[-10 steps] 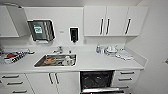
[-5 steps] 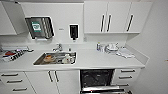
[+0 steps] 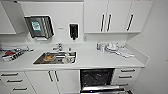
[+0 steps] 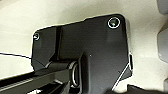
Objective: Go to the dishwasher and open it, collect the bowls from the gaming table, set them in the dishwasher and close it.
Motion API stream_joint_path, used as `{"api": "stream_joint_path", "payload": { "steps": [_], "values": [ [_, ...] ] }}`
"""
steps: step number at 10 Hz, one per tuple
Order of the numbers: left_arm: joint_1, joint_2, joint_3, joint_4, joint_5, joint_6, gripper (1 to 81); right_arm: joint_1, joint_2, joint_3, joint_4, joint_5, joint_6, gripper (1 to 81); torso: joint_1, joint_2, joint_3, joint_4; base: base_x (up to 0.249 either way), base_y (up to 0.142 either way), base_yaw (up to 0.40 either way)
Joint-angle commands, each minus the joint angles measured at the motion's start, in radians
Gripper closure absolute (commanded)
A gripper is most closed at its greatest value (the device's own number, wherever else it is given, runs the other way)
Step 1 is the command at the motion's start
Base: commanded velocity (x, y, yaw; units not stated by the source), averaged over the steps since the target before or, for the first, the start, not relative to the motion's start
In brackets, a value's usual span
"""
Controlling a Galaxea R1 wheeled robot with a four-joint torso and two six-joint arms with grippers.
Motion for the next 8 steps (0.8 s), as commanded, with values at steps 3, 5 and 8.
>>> {"api": "stream_joint_path", "payload": {
  "steps": [3, 5, 8],
  "values": [
    [-0.030, 0.075, -0.141, 0.018, 0.055, 0.011, 1.0, 0.021, 0.103, -0.194, -0.008, -0.038, 0.002, 1.0, 0.000, 0.000, 0.000, 0.000, 0.000, 0.000, 0.000],
    [-0.030, 0.098, -0.180, 0.017, 0.055, 0.011, 1.0, 0.015, 0.172, -0.304, -0.008, -0.038, 0.002, 1.0, 0.000, 0.000, 0.000, 0.000, 0.000, 0.000, 0.000],
    [-0.030, 0.118, -0.215, 0.017, 0.057, 0.011, 1.0, 0.012, 0.209, -0.365, -0.016, -0.038, 0.000, 1.0, 0.001, 0.001, 0.000, 0.000, -0.048, 0.000, 0.000]
  ]
}}
